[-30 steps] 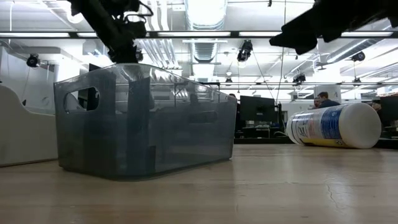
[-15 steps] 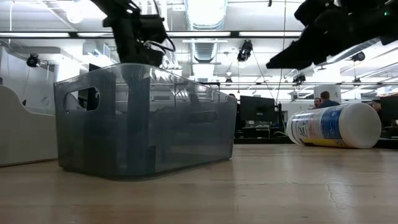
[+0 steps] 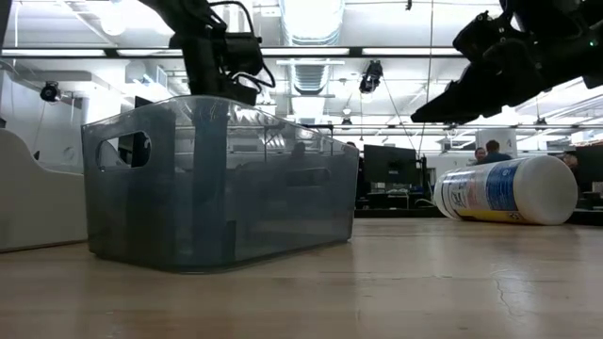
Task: Pick & Place Travel size toiletries
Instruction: Put the green shampoo into the top black transparent bin, then return to Home Position
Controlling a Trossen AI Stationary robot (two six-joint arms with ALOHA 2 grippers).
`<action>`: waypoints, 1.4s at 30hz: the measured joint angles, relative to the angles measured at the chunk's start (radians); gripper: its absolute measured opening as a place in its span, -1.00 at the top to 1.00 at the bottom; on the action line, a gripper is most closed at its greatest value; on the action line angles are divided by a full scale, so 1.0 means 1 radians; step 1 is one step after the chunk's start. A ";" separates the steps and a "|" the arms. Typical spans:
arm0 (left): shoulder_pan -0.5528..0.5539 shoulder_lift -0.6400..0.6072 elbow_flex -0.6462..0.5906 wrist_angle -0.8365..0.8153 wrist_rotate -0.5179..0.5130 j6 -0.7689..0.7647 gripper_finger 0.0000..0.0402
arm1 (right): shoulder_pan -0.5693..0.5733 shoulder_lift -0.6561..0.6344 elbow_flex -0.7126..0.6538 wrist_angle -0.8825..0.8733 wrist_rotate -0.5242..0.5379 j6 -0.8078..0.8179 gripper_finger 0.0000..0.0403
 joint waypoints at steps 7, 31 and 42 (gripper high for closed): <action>-0.001 0.000 -0.055 0.027 -0.002 -0.007 0.39 | 0.000 -0.002 -0.002 0.005 0.000 0.001 0.11; -0.040 -0.402 -0.289 0.414 0.068 0.070 0.37 | 0.000 -0.003 0.012 -0.001 -0.098 0.013 0.40; -0.092 -0.791 -0.655 0.762 0.247 -0.028 0.37 | 0.000 -0.002 0.009 -0.002 -0.098 0.195 0.59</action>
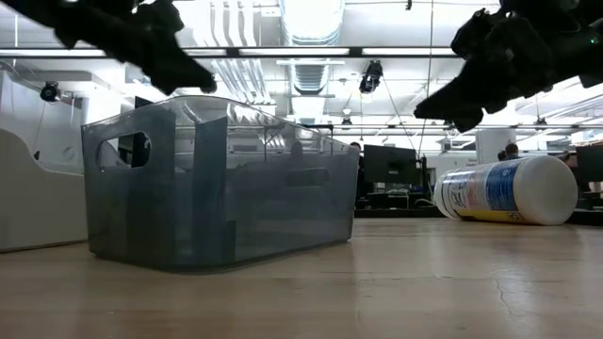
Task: Pick & Place Travel size toiletries
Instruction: Return to Home Position
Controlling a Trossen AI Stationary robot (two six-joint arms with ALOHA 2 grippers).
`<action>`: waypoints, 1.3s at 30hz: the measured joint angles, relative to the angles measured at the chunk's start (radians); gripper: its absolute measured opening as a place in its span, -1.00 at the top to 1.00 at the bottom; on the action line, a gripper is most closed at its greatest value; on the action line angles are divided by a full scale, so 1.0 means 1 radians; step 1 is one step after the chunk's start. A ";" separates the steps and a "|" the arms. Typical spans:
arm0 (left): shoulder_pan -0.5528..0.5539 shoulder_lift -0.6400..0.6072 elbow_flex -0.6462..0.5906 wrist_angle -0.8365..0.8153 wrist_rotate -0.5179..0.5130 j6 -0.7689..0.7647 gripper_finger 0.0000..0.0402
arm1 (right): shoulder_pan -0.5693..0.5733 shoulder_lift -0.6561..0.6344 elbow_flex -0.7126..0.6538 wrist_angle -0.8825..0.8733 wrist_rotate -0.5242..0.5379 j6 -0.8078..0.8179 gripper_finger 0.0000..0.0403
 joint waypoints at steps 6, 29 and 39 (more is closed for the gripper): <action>-0.030 -0.162 -0.207 0.161 0.164 0.018 0.37 | -0.026 -0.035 -0.065 0.077 -0.168 -0.077 0.69; -0.225 -0.517 -0.606 0.412 -0.003 -0.058 0.37 | -0.056 -0.416 -0.278 0.225 -0.318 -0.183 0.64; -0.569 -0.519 -0.606 0.422 -0.394 0.043 0.37 | -0.213 -0.547 -0.278 0.100 -0.519 -0.207 0.48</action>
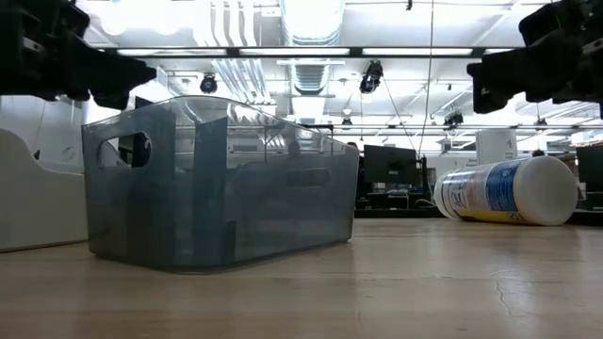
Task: Pick & Place Travel size toiletries
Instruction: Return to Home Position
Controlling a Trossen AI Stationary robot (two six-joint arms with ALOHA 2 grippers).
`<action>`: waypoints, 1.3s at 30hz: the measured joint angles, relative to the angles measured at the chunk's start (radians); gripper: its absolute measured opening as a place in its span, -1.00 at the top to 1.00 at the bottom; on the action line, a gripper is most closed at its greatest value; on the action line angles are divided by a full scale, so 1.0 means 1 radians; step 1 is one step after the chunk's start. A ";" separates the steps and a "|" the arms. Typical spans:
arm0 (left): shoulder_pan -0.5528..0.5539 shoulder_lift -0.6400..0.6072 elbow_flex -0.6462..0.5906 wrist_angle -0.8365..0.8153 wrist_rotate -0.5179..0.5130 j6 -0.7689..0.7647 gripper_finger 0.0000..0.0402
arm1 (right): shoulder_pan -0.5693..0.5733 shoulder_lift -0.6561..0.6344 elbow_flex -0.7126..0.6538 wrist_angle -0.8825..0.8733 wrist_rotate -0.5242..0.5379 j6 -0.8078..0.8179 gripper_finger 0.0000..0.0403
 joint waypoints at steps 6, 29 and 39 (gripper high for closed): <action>-0.085 -0.064 0.000 0.012 0.040 0.085 0.37 | -0.097 -0.043 0.000 -0.056 -0.031 -0.005 0.39; -0.086 -0.257 -0.002 -0.228 0.070 0.112 0.37 | -0.113 -0.025 0.000 -0.130 -0.117 -0.116 0.11; -0.086 -0.229 -0.002 -0.231 0.066 0.031 0.37 | -0.124 -0.023 0.000 -0.163 -0.022 0.046 0.02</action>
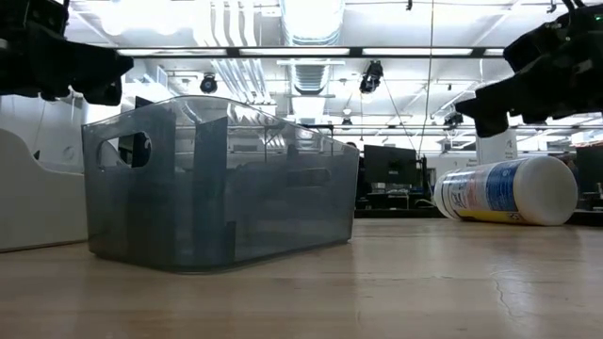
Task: Pick & Place Travel size toiletries
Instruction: Return to Home Position
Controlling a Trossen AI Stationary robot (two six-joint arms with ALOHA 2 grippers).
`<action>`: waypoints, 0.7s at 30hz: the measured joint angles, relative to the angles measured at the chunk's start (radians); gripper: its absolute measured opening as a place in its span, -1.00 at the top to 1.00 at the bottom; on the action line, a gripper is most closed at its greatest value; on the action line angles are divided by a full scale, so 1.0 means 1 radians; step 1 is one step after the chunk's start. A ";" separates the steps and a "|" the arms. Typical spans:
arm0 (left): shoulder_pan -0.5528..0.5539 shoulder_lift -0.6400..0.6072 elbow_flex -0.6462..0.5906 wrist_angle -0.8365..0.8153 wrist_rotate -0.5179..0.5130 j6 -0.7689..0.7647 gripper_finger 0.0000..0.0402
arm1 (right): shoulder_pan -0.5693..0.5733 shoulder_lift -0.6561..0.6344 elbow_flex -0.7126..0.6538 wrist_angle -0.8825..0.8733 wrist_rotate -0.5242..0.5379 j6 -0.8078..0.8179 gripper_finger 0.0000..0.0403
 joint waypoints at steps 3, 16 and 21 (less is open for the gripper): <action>0.000 0.010 0.000 0.001 0.003 -0.005 0.37 | -0.003 -0.008 0.000 0.008 0.011 0.023 0.00; 0.000 0.014 0.000 0.002 0.009 -0.017 0.37 | -0.003 -0.081 0.000 -0.117 0.052 0.023 0.09; 0.000 0.014 0.000 0.002 0.009 -0.017 0.37 | -0.017 -0.142 0.000 0.026 0.080 0.034 0.16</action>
